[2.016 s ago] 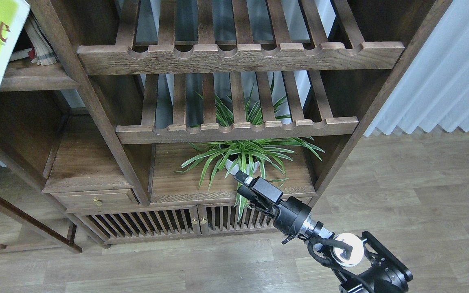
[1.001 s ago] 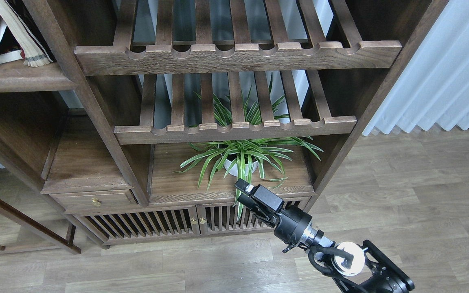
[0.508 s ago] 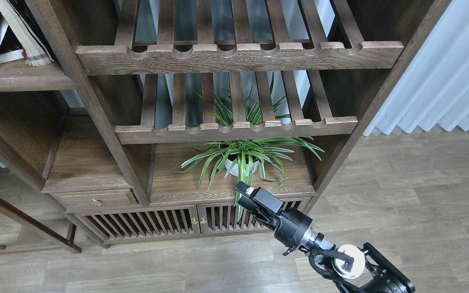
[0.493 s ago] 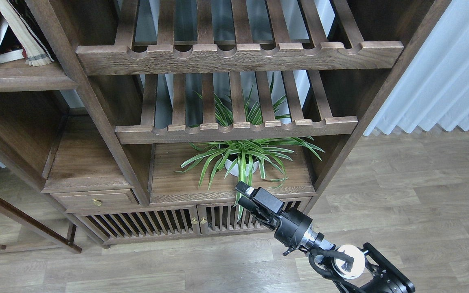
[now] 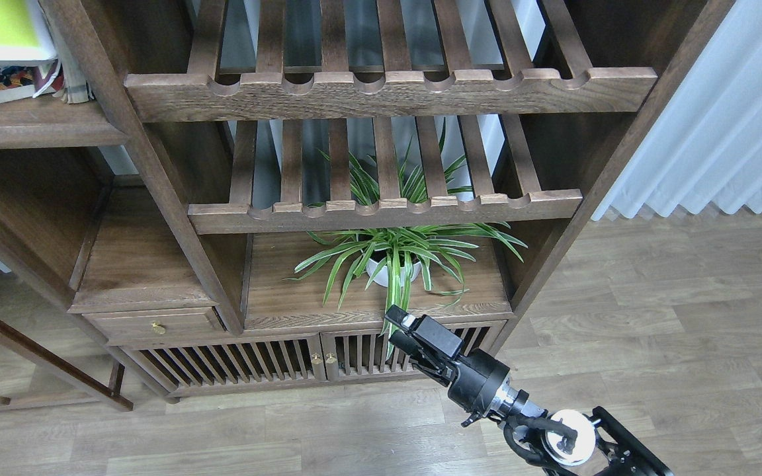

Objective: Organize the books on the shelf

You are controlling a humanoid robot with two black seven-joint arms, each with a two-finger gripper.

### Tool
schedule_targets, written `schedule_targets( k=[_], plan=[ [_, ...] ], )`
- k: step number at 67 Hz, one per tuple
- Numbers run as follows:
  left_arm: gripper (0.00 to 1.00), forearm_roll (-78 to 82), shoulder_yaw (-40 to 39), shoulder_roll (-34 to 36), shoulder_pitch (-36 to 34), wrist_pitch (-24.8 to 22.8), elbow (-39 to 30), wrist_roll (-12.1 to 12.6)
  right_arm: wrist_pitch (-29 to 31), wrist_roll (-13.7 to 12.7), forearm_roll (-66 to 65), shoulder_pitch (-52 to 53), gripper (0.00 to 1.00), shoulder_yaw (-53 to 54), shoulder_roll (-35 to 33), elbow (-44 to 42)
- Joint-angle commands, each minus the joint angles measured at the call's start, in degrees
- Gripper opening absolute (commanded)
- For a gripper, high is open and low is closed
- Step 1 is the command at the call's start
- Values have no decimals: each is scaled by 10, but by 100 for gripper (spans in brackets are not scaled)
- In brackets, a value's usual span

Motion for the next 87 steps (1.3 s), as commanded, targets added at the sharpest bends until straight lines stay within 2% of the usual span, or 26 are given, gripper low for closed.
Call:
schedule_targets(
  k=[1,6,7,12,19,25,39,65,87],
  plan=[
    [10,-1,-5,-7,-13,0,7,0,0,0,0,-2,100,1,0,-3],
    [28,0,-2,-14,-14,0,21,0,0,0,0,-2,100,2,0,-5],
    [34,0,-1,-17,-14,0,26,0,0,0,1,-2,100,1,0,-5],
    [44,7,0,-22,-13,0,33,0,0,0,0,-2,100,2,0,-5],
    [67,47,-1,-24,-13,0,41,0,0,0,0,-2,100,2,0,-6],
    [79,57,-1,-24,-11,0,41,0,0,0,0,-1,100,2,0,-6],
    [98,56,-2,-20,-11,0,31,0,0,0,1,-1,100,2,0,-7],
    [99,53,-3,-3,22,0,13,0,0,0,2,1,100,4,0,-11],
    [99,56,0,36,33,0,-67,0,0,0,4,1,100,4,0,-11]
  ],
)
